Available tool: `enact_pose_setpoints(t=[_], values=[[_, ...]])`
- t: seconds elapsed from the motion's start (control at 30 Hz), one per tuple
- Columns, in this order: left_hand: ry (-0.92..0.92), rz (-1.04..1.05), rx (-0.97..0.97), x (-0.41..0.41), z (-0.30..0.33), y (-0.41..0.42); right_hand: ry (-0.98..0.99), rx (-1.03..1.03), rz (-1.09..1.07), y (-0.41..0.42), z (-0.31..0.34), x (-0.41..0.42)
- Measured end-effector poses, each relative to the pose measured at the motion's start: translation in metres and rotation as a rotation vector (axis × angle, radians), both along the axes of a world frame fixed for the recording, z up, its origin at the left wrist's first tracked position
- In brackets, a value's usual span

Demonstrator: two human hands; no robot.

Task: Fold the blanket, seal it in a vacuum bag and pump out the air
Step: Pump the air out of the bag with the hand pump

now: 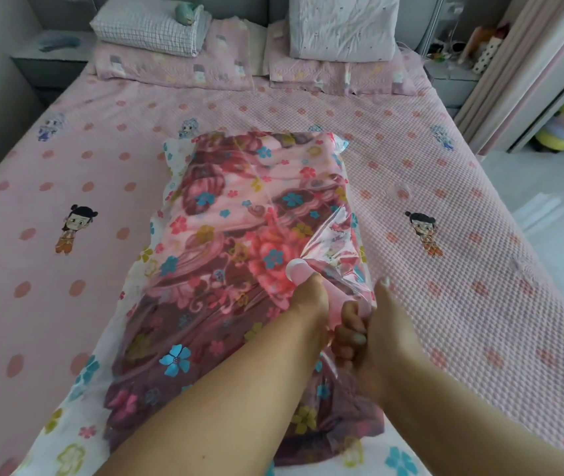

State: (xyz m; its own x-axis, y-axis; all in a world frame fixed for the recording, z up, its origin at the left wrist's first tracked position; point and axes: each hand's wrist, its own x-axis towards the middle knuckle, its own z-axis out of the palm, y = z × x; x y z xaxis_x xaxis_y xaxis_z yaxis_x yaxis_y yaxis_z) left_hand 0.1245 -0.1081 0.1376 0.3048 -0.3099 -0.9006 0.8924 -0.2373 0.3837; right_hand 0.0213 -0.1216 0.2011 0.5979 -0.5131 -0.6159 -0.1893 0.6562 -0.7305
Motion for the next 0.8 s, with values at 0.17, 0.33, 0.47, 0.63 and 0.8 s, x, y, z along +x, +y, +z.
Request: enact_pose_setpoints(t=[0.17,0.33,0.47,0.63,0.8], values=[[-0.037,-0.095,0.044,0.003,0.002,0.003,-0.094,0.112,0.135,0.0,0.004,-0.053],[-0.029,-0.055,0.006,0.001,0.0,-0.001,-0.05,0.152,-0.05,-0.003,0.0,-0.025],[-0.064,-0.096,-0.008,0.0,0.001,-0.003,0.016,0.017,0.017,-0.008,0.004,0.0],[-0.071,-0.135,0.051,0.004,0.003,0.001,-0.159,0.084,0.134,-0.005,0.009,-0.05],[-0.02,-0.063,-0.02,0.002,0.006,-0.003,-0.11,0.167,-0.026,-0.004,0.003,-0.022]])
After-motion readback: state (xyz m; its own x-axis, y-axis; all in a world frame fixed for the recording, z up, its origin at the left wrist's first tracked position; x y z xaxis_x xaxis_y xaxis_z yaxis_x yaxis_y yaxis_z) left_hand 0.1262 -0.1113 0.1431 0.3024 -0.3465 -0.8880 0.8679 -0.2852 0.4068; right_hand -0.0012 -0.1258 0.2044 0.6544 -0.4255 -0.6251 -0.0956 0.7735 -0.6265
